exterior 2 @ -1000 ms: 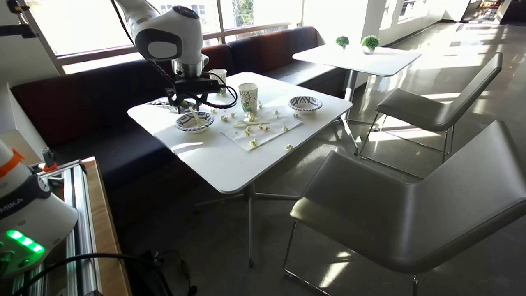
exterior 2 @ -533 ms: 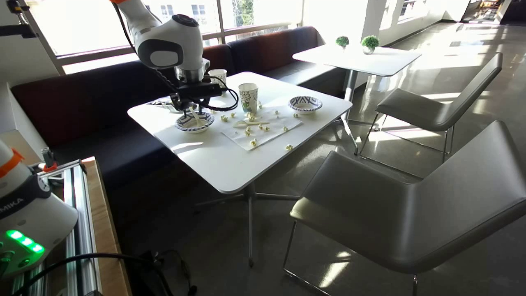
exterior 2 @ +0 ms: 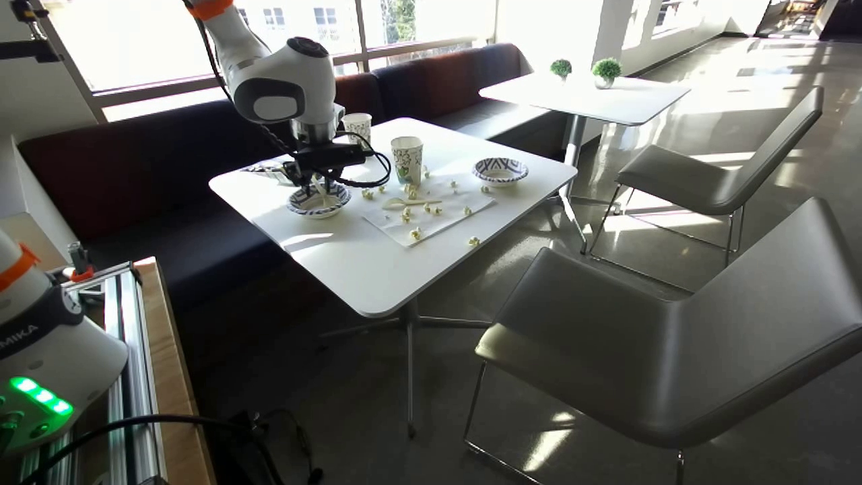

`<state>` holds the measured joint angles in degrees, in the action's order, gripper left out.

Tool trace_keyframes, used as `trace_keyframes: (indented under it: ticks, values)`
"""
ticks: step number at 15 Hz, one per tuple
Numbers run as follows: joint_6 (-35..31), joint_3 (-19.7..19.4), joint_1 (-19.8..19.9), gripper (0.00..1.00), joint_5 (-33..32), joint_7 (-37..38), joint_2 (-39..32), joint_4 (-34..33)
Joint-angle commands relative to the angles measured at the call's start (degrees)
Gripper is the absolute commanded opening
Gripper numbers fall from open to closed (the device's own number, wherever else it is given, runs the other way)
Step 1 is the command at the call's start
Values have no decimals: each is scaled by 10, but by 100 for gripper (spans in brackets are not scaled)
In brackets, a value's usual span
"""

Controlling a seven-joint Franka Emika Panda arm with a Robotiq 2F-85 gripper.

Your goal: Use the spoon to place one white item inside the cup

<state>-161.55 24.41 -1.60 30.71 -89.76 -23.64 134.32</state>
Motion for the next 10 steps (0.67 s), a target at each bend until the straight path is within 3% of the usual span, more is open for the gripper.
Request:
trace_keyframes:
  ticks: [1, 3, 7, 10]
  values:
    - [-13, 15, 20, 16, -29, 8, -19, -7]
    - [-8, 19, 25, 1, -39, 13, -10, -4]
    - [12, 35, 37, 3, -42, 33, 53, 13]
    - [20, 99, 88, 3, 39, -25, 69, -20]
